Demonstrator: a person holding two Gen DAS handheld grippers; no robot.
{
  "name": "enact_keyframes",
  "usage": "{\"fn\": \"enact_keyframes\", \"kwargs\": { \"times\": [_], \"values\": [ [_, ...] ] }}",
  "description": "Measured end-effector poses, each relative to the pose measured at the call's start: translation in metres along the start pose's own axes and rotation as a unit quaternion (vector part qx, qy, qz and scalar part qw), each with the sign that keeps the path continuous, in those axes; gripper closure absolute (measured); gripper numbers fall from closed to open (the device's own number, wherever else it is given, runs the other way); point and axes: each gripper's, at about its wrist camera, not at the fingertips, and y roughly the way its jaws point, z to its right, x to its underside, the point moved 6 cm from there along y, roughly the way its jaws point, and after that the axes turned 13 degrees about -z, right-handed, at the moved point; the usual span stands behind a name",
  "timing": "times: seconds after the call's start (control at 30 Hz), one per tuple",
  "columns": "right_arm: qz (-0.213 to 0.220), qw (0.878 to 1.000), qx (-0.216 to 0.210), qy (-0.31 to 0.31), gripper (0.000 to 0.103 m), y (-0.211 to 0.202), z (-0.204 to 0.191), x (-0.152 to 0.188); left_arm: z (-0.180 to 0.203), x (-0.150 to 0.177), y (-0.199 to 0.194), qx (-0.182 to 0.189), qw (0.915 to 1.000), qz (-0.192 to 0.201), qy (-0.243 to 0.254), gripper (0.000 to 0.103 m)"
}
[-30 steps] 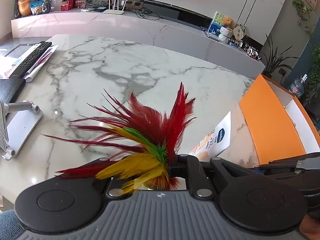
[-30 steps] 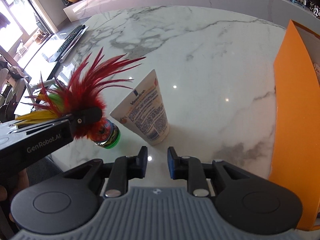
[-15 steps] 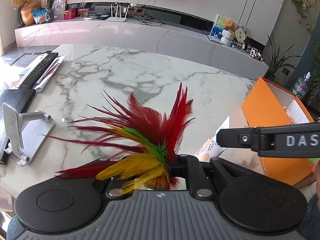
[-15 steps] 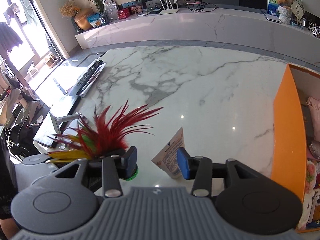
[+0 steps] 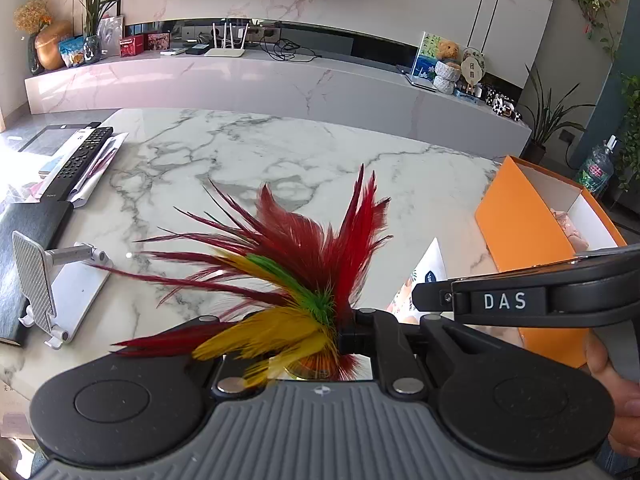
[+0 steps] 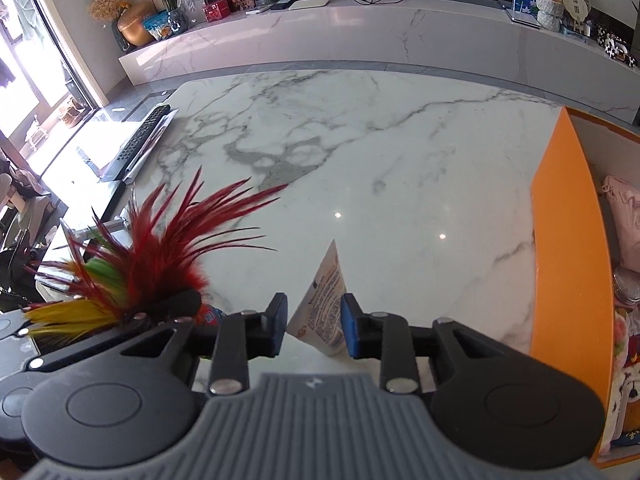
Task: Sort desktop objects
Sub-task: 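Lift the Vaseline tube with right tool while left tool holds the shuttlecock, then lower the Vaseline tube into the box with right tool while left tool carries the shuttlecock over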
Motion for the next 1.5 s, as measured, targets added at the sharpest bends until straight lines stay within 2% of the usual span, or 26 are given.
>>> {"fn": "enact_keyframes", "kwargs": {
  "times": [0.07,0.23,0.57,0.8,1.0,1.17,1.33,1.5],
  "values": [
    [-0.006,1.0,-0.002,-0.004,0.087,0.005,-0.001,0.001,0.0,0.0,-0.001,-0.001,1.0,0.001,0.002,0.088],
    [0.003,1.0,0.011,-0.026,0.095,0.004,-0.005,0.002,0.003,-0.002,-0.004,-0.006,1.0,0.0,0.004,0.088],
    [0.029,0.999,-0.007,-0.037,0.096,-0.028,0.003,0.007,0.016,-0.008,-0.014,-0.005,0.9998,-0.005,0.016,0.088],
    [0.083,0.996,-0.021,-0.026,0.096,-0.084,0.031,0.005,0.052,-0.025,-0.027,0.044,0.9983,0.0,0.039,0.088],
    [0.141,0.99,-0.006,-0.014,0.096,-0.141,0.074,-0.001,0.095,-0.048,-0.037,0.082,0.9942,0.016,0.068,0.088],
    [0.18,0.983,0.026,-0.001,0.096,-0.182,0.119,-0.003,0.134,-0.068,-0.036,0.121,0.9886,0.021,0.088,0.088],
    [0.174,0.982,0.076,0.016,0.096,-0.196,0.178,0.0,0.18,-0.085,-0.025,0.149,0.9811,0.02,0.122,0.088],
    [0.145,0.981,0.117,0.048,0.096,-0.183,0.235,0.012,0.227,-0.092,-0.003,0.171,0.9717,0.013,0.163,0.088]
  ]
}}
